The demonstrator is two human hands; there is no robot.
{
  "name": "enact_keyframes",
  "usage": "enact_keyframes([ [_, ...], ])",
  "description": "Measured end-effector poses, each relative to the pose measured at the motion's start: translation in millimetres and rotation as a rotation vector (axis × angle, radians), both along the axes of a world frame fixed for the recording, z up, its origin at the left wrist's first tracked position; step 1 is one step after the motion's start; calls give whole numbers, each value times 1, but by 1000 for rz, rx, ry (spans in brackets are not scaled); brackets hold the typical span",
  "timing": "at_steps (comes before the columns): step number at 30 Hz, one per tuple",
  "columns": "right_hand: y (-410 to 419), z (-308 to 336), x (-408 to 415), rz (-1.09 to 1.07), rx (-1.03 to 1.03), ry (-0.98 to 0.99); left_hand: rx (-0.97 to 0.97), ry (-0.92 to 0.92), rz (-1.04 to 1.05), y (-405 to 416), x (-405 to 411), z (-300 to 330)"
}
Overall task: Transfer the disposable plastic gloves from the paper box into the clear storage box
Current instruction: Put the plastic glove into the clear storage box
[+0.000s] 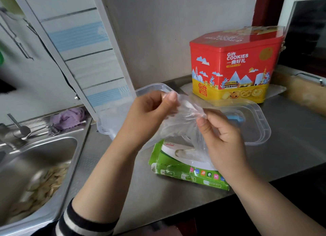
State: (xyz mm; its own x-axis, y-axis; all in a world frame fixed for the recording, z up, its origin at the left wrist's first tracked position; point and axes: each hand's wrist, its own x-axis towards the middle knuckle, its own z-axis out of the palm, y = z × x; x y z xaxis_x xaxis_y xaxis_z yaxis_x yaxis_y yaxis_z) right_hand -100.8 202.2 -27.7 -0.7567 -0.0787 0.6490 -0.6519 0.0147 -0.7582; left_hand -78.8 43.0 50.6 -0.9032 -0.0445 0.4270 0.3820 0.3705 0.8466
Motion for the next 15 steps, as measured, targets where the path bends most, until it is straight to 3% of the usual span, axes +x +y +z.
enact_keyframes([
  [4,1,1,5,47,67,-178,-58,29,4,10,-8,8],
  [8,8,-10,2,79,451,-421,-178,130,137,10,-18,5],
  [12,9,-21,7,103,744,-439,-283,142,294,11,-25,1],
  [15,9,-22,14,13,913,-354,-367,120,294,5,-34,9],
])
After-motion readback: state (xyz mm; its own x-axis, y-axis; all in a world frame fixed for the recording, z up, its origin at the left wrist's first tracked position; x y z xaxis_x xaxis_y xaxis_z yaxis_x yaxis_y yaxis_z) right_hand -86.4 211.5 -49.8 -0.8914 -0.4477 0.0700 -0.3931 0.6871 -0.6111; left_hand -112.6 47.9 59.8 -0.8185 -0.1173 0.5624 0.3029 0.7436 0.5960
